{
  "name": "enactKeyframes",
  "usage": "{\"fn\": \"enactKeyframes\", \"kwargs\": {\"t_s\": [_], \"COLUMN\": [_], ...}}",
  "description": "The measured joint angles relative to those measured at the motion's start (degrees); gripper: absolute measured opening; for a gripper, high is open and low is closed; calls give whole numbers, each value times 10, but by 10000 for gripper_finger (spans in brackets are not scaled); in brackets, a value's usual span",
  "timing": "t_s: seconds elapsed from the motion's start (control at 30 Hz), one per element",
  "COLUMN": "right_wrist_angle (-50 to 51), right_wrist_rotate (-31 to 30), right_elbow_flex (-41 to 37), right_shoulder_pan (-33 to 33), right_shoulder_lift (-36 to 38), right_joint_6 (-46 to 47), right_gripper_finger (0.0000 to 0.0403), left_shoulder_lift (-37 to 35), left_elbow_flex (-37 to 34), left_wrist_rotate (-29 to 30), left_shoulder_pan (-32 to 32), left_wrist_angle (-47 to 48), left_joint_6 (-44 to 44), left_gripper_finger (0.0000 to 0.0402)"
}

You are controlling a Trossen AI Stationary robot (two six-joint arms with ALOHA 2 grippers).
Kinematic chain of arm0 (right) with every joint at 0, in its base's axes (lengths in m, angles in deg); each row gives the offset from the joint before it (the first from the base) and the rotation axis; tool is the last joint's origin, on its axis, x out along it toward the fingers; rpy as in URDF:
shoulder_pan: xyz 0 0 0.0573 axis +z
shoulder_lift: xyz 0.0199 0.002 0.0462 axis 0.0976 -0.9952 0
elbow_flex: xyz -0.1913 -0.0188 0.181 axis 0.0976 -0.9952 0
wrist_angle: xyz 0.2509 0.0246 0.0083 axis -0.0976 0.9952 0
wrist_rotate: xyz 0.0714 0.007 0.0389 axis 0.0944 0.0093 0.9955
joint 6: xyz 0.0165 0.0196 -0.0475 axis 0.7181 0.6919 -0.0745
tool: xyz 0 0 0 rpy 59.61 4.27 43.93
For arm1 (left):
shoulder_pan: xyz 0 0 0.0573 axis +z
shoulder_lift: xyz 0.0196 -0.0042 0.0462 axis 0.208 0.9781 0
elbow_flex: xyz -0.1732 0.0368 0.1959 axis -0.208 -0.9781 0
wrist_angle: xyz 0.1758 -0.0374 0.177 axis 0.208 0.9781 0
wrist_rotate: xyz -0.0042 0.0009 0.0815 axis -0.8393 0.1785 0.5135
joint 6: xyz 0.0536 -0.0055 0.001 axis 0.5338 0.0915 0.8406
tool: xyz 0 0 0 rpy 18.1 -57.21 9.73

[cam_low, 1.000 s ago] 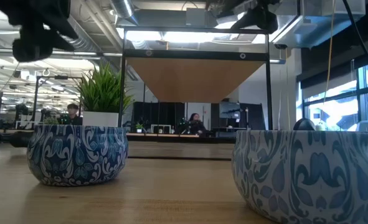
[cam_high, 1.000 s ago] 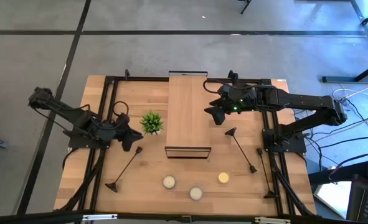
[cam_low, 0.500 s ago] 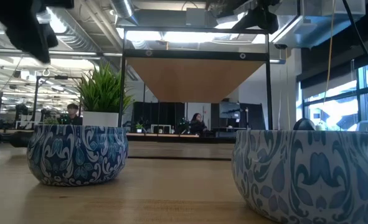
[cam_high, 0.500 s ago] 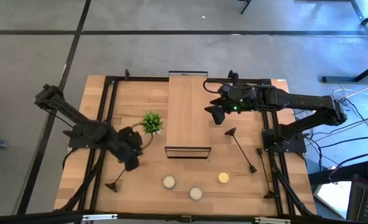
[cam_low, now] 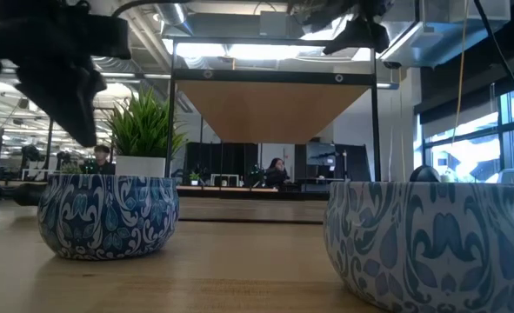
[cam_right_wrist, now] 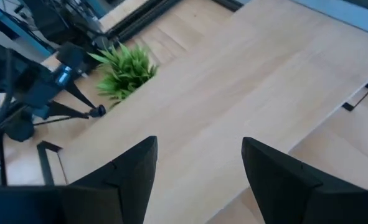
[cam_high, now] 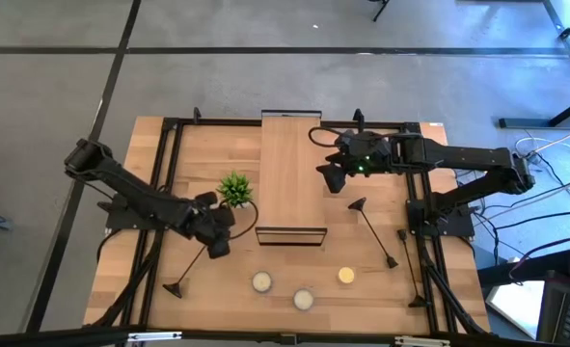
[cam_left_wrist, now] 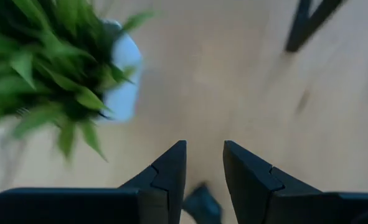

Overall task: Pick & Place candle stick holders
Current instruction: Put the flower vase on the shelf

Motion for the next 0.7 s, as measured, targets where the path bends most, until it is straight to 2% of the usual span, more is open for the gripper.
{"fn": "enactKeyframes", "kwargs": {"t_s": [0.17,0.47,0.7], "right_wrist_angle": [-1,-1,-1], "right_wrist_rotate": [-1,-1,-1], "right_elbow_flex": [0,0,0], "right_shoulder_pan": [0,0,0], "right_shoulder_lift": [-5,-7,-7], "right_joint_6": [3,4,4], "right_gripper_finger": [238,238,238], "left_shoulder_lift": [0,0,0], "left_elbow_flex": [0,-2,-23], "left_wrist_rotate": [33,32,-14], "left_shoulder_pan": [28,107,140], "left_wrist_angle": [1,-2,-54], "left_joint_6": [86,150,197], "left_gripper_finger": [101,101,101]}}
